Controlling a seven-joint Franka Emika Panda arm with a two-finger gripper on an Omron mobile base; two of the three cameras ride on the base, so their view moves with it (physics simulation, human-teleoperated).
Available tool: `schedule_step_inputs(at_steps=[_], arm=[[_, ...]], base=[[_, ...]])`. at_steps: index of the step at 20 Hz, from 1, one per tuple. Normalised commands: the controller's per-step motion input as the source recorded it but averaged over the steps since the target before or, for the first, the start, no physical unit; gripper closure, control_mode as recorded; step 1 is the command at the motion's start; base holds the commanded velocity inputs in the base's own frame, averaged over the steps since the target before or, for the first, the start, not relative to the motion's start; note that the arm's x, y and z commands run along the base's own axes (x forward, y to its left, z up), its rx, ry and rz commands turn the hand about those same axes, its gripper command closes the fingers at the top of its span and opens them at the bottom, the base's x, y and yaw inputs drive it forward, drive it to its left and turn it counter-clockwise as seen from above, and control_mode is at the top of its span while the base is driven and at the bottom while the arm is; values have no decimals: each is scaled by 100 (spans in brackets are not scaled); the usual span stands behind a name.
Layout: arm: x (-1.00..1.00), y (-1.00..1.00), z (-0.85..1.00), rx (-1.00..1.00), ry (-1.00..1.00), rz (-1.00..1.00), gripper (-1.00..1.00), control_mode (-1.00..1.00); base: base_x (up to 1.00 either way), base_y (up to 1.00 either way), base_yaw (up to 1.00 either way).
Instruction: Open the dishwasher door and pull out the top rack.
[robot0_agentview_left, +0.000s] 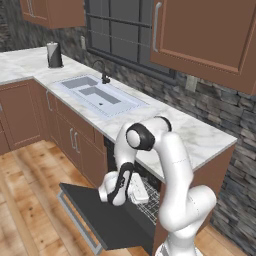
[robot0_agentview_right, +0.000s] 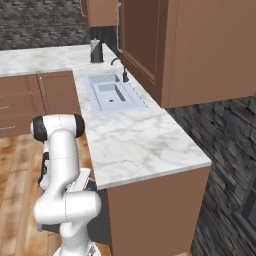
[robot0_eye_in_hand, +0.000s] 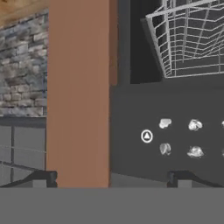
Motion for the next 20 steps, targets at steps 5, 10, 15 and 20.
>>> schedule_step_inputs(at_steps=[5,10,15,20], arm=[[33,0,-50,0,-7,0,-100,-100],[39,-2,-57,0,0,0,-100,-100],[36,0,-44,0,-1,0,-100,-100],[31,0,-33,0,-2,0,-100,-100]], base=[[0,0,0],[0,0,0],[0,0,0],[0,0,0]])
